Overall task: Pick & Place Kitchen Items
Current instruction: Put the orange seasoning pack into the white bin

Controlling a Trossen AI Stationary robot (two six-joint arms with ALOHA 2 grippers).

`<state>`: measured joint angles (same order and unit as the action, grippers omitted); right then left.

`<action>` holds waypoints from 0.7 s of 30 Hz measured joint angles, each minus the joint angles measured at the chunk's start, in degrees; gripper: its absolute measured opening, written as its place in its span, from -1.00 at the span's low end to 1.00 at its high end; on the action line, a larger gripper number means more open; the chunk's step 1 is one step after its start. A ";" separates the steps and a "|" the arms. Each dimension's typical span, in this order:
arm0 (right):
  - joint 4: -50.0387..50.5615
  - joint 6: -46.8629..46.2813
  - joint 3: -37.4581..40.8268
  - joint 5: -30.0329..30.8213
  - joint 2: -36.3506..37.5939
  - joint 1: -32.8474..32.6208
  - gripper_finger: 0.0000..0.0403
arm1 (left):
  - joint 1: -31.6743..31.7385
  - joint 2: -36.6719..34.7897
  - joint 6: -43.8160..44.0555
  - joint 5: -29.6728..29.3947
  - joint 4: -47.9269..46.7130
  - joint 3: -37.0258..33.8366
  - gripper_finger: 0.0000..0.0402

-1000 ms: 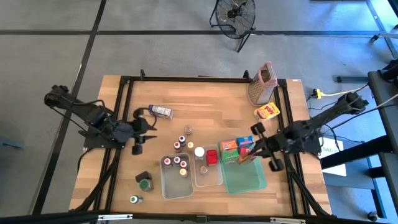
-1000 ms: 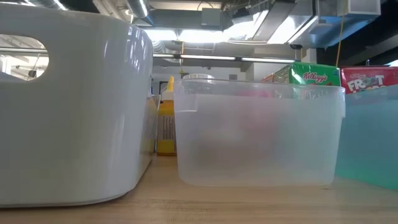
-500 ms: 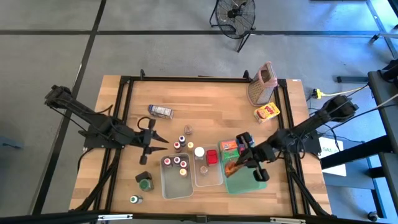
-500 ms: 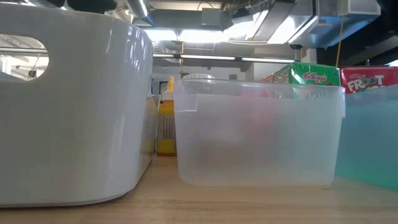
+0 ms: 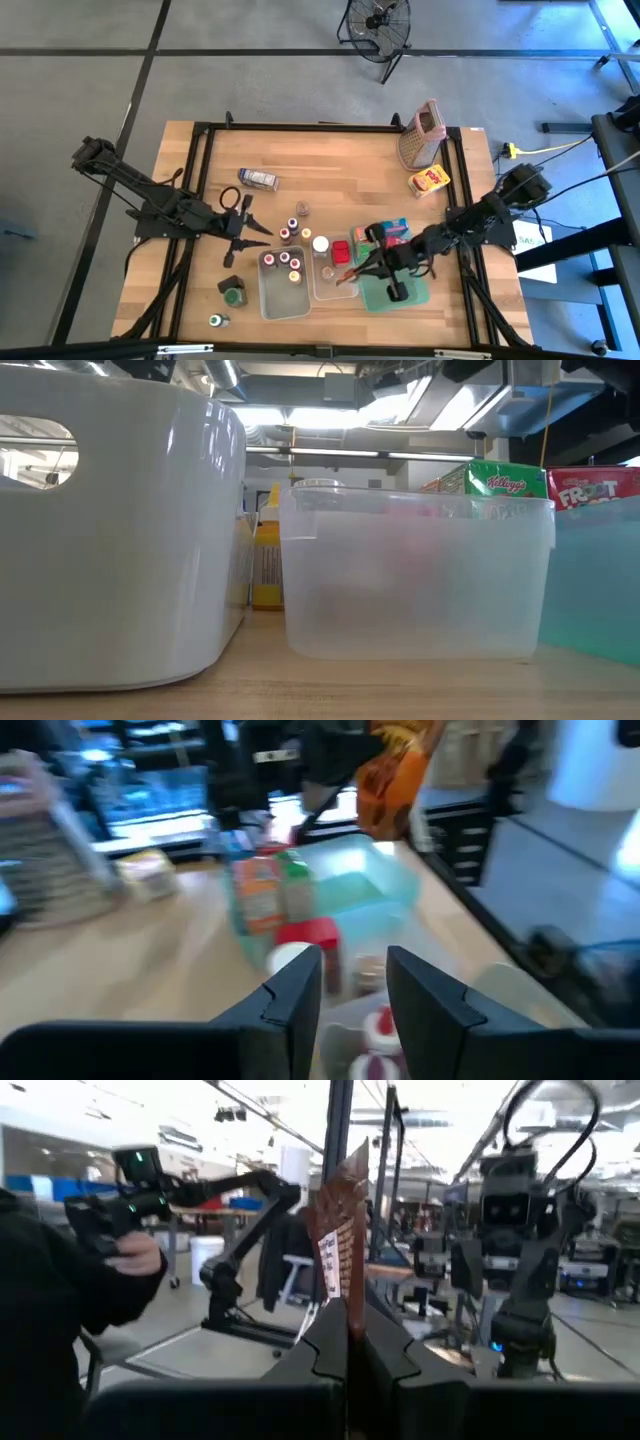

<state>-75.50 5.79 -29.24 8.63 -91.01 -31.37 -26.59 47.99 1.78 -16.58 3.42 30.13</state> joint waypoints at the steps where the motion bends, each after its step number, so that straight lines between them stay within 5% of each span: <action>1: 0.04 0.33 -1.07 1.14 -1.59 -0.43 -0.97 | 0.00 0.00 0.27 1.36 -0.02 0.00 -0.46; 14: -10.24 2.83 -13.91 28.22 -22.67 -8.84 -0.97 | 0.00 0.00 -0.53 14.36 -0.68 -0.02 -0.47; 21: -14.36 0.01 -15.51 33.32 -28.97 -8.12 -0.97 | 0.00 0.00 -3.06 23.32 -1.10 -0.02 -0.46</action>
<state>-89.86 5.80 -44.75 41.95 -119.98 -39.49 -26.59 47.99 -1.28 6.74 2.32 30.11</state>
